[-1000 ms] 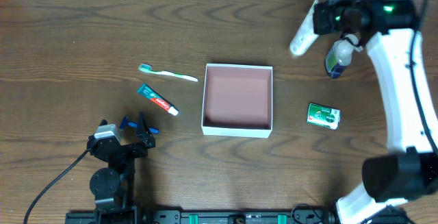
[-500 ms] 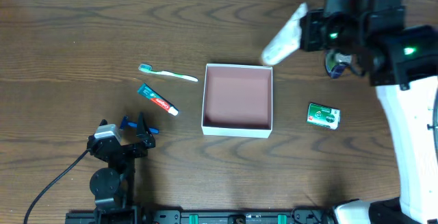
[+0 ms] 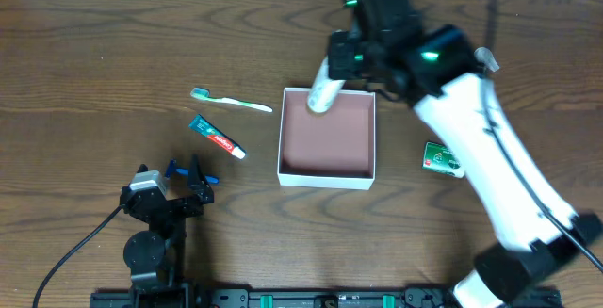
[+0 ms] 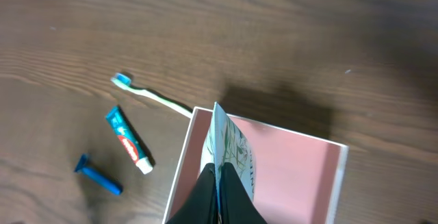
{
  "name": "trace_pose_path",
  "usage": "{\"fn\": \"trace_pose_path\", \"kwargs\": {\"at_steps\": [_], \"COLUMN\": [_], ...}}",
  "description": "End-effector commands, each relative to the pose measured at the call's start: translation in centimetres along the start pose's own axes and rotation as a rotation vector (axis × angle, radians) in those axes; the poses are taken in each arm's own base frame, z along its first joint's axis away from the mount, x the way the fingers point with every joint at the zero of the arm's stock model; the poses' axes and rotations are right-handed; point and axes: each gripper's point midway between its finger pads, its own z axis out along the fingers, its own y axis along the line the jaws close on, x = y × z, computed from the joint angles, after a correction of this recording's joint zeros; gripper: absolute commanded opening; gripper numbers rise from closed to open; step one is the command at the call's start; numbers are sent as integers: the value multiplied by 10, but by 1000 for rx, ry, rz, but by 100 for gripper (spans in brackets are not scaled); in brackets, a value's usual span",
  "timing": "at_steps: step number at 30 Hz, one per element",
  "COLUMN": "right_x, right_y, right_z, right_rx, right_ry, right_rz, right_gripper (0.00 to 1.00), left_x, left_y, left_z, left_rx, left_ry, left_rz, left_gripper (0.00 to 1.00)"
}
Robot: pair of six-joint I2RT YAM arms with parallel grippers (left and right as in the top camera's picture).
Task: Pack container
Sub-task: 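Carry the white tube into the box and release it upright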
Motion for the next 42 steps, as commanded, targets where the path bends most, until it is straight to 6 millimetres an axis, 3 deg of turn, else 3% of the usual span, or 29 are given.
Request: {"fn": "trace_pose_path", "kwargs": {"at_steps": [1,6,13,28,35,42], "right_x": [6,12,15,12,16,20], "right_y": [11,24,21,22,27,43], "right_z": [25,55,79,86,86,84], "right_rx": [20,24,99,121,102,12], "right_ry": [8,18,-7,-37,-20,16], "right_rz": [46,46,81,102,80,32], "right_gripper": [1,1,1,1,51,60], "left_x": [15,15,15,15,15,15], "left_y": [1,1,1,1,1,1], "left_z": [1,1,1,1,1,1], "left_rx": [6,6,7,6,6,6], "left_ry": [41,41,41,41,41,41], "left_rz": [-7,-7,-7,-7,-7,-7], "left_gripper": [98,98,98,98,98,98]}}
